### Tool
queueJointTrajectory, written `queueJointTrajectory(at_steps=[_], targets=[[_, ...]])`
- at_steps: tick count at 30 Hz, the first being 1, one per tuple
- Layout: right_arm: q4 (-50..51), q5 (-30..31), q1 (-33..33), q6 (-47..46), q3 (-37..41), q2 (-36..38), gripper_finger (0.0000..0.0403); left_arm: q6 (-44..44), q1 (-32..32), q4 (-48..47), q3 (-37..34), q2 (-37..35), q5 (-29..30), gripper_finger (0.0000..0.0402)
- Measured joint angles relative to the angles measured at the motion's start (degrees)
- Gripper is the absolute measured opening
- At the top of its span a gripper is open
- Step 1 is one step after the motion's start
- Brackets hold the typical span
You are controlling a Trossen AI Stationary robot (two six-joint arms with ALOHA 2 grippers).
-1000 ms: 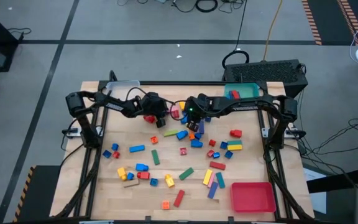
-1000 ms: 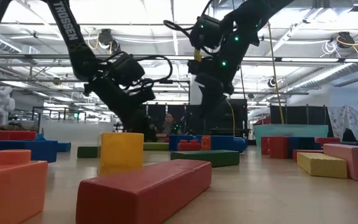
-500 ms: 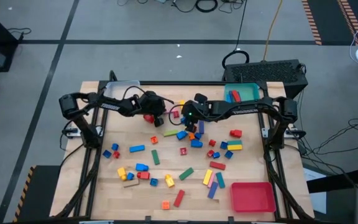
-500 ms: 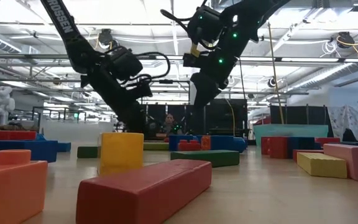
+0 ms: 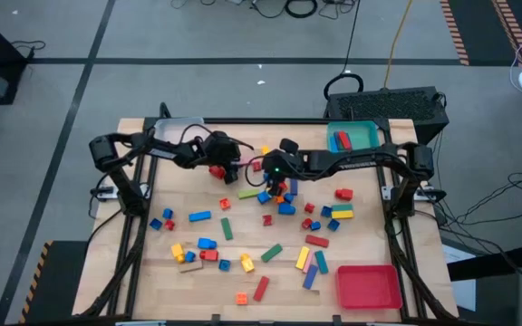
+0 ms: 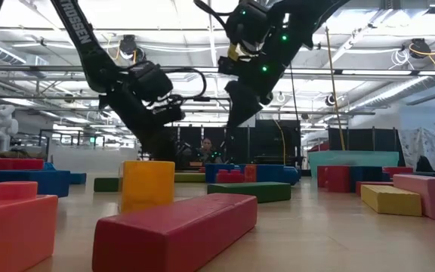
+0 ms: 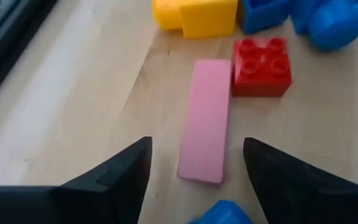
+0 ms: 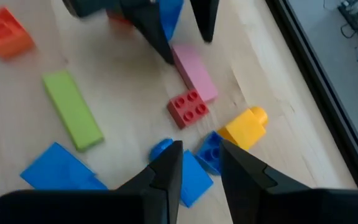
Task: Sort blocks by size
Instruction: Put the pink block into the blue bin
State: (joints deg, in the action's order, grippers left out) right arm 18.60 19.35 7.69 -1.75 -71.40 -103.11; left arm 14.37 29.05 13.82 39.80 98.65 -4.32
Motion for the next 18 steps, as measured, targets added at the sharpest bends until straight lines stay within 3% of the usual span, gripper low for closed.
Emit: queueJointTrajectory(at_steps=[8, 15, 18], targets=[[-1.83, -0.04, -1.30, -0.60, 0.00, 0.00, 0.0089, 1.25, -0.15, -4.06, 4.60, 3.91, -1.73, 0.0202], [-0.69, 0.04, -1.83, -0.29, 0.00, 0.00, 0.0089, 1.09, -0.28, -8.75, 7.44, 4.90, -1.93, 0.0112], [-0.27, 0.04, -1.83, 1.52, 0.02, -1.08, 0.0089, 1.07, -0.21, -9.56, 7.55, 4.77, -2.00, 0.0108]])
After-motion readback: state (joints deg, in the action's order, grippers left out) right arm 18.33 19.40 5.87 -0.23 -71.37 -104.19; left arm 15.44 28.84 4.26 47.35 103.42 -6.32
